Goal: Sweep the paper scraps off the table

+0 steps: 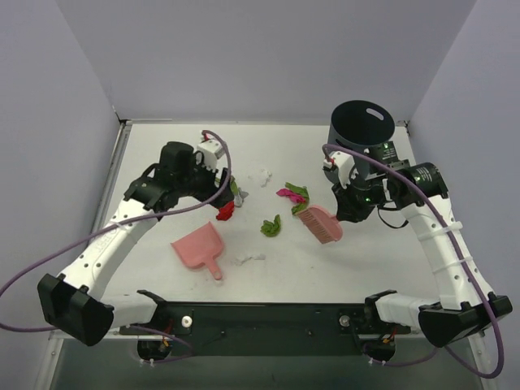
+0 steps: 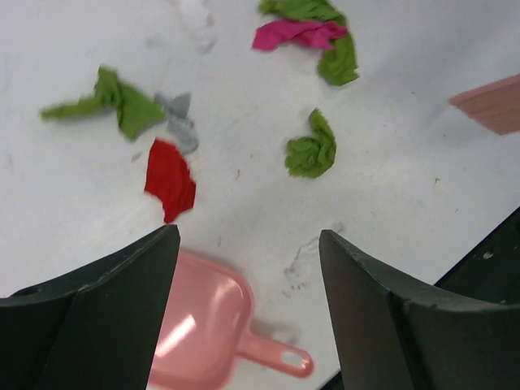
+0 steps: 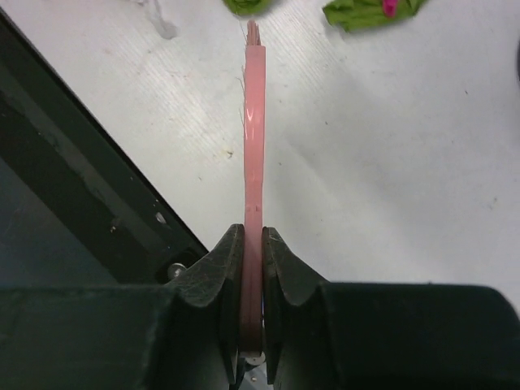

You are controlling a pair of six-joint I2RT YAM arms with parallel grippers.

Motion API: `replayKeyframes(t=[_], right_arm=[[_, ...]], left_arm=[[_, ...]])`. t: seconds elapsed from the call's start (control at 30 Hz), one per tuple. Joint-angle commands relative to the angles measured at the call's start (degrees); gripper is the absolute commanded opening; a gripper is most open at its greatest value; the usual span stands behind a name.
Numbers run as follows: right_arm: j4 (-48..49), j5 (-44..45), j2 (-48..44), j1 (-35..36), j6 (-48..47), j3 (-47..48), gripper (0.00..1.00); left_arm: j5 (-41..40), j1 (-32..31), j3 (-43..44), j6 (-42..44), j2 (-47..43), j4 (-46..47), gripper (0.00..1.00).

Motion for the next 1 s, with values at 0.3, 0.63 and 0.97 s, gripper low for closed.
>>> replayKeyframes(t=[0.3, 0.63, 0.97], right_arm=[[-5.5, 6.6, 5.5, -1.8, 5.3, 7.8, 0.0], [-5.3, 6.8, 5.5, -1.8, 2.0, 9.1, 0.0], [-3.8, 7.4, 3.8, -2.7, 2.0, 8.0, 0.0]], left_arm=[[0.4, 15.6, -6.3, -22.0, 5.0, -36.4, 0.7], [4.3, 13.6, -3.6, -20.6, 16.4, -23.4, 0.61], [-1.0, 8.3, 6.1, -22.2, 31.2, -25.0, 0.62]])
